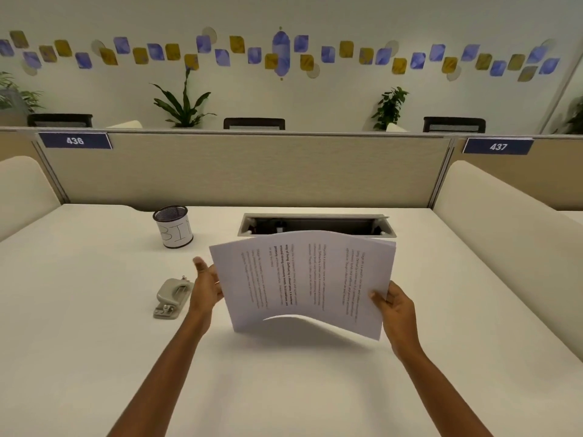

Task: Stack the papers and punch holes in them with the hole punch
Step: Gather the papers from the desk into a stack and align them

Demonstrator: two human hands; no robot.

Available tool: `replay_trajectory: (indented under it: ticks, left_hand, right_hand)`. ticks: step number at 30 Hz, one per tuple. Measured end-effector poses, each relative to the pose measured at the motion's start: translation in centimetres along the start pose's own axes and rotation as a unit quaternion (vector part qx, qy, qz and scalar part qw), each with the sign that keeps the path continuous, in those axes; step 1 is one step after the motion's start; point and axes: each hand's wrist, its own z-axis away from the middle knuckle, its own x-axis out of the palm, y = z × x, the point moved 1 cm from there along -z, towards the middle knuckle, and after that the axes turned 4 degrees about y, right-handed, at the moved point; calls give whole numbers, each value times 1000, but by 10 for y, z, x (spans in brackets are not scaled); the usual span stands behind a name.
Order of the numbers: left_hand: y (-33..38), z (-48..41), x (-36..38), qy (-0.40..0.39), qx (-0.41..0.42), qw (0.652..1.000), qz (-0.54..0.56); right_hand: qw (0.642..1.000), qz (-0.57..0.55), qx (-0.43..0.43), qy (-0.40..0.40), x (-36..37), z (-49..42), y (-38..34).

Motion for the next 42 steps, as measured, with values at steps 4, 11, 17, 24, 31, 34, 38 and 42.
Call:
replay_trajectory:
  ticks: [4,11,17,24,31,34,38,42]
  left_hand:
    - [-17,7,2,-21,42,999,5]
    - [-22,9,2,1,103,994,-43]
    - [-28,10,-4,-19,69,997,-39]
    - [-26,12,-5,-4,72,997,-27]
    - [-34,14,-4,-10,30,999,-35]
    - [-35,17,4,8,29,1000,-2]
    - [-43,25,21,74,7,997,29]
    - [-49,36,41,91,-25,993,64]
  right_hand:
    - [1000,-4,13,8,0,4,9]
    - [1000,1,10,12,-4,-1,7]
    - [999,14,28,-14,-5,-1,9]
    - [999,21,20,20,0,-3,6]
    - [996,55,64,25,3,-3,16]
    - [991,68,84,82,4,1,22]
    - [978,27,165,123,15,17,30]
    - [944,-136,298,44,35,38,32]
